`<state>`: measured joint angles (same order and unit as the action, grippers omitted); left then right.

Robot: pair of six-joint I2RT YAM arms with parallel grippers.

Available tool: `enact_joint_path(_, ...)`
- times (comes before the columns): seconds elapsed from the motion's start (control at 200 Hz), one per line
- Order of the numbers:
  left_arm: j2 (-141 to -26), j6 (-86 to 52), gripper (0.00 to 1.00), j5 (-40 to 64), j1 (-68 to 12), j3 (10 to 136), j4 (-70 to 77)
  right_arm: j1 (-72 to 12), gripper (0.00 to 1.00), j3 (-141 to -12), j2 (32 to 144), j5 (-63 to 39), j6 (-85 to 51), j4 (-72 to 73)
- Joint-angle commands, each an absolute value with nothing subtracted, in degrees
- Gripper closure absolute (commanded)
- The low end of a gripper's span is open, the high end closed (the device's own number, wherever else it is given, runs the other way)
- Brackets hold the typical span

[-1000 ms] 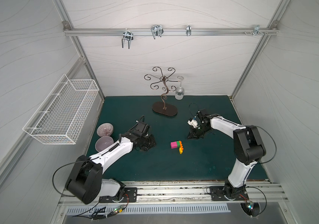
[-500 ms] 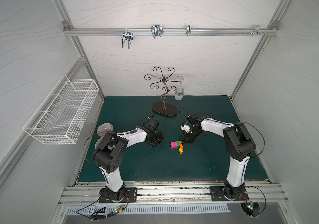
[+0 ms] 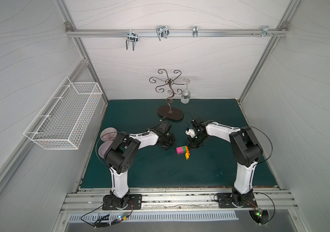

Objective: Assemble the letter r with lego
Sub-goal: Move the lego brick at the center of the board, then adjust the lego brick at the center of the board.

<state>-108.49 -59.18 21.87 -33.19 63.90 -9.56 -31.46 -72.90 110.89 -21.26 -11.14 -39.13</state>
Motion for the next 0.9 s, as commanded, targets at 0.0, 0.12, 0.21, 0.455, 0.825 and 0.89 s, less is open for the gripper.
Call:
enact_joint_path(0.0, -110.5, -60.5, 1.00, 22.6, -34.7, 66.3, -9.1, -33.5, 1.00, -74.4, 112.4, -20.0, -10.2, -41.2)
enact_joint_path(0.12, -111.7, -61.3, 1.00, 22.6, -35.9, 66.4, -8.5, -34.8, 1.00, -74.7, 112.9, -19.9, -10.8, -41.0)
enact_joint_path(0.21, -111.7, -61.8, 1.00, 22.2, -36.4, 65.3, -7.9, -35.6, 1.00, -74.6, 113.1, -19.7, -11.2, -40.8)
enact_joint_path(0.455, -103.6, -55.9, 1.00, 13.5, -36.2, 63.4, -15.6, -35.2, 1.00, -73.3, 112.6, -18.9, -10.8, -40.8)
enact_joint_path(0.825, -94.3, -51.8, 1.00, 9.3, -36.0, 59.1, -27.4, -33.6, 1.00, -77.5, 113.6, -19.7, -7.7, -43.7)
enact_joint_path(0.89, -94.3, -53.7, 1.00, 11.7, -36.0, 55.9, -25.2, -33.7, 1.00, -78.3, 113.7, -19.8, -7.5, -44.2)
